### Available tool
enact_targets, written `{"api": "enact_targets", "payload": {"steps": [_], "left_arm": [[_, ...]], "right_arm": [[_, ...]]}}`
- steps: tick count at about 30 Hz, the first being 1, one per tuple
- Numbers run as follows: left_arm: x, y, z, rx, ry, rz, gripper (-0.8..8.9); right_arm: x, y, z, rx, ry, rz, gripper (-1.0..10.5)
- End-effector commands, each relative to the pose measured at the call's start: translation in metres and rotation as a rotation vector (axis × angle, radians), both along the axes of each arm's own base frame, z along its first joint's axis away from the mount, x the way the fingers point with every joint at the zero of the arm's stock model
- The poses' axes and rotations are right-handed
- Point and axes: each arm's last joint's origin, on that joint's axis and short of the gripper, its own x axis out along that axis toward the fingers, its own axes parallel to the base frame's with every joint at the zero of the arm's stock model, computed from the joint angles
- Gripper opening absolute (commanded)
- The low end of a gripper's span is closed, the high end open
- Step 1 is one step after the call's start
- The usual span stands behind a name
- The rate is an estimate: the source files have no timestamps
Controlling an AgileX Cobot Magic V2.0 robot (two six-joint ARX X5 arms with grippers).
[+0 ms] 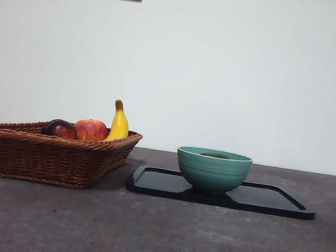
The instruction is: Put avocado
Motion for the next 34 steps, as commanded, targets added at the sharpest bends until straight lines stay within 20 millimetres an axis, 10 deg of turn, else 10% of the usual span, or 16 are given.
{"api": "enact_targets", "payload": {"steps": [1, 23, 34], "left_arm": [[0.001, 0.0, -0.008, -0.023, 0.028, 0.01, 0.08], [0.001, 0.0, -0.008, -0.026, 0.028, 0.01, 0.08], [0.001, 0.0, -0.008, -0.026, 0.028, 0.01, 0.08]], "right_arm": [[0.0, 0.001, 0.002, 0.009, -0.008, 0.008, 0.1], [0.0, 0.001, 0.002, 0.009, -0.009, 0.007, 0.1], [0.001, -0.04, 0.001, 0.067, -0.397, -0.295, 0.1]]}}
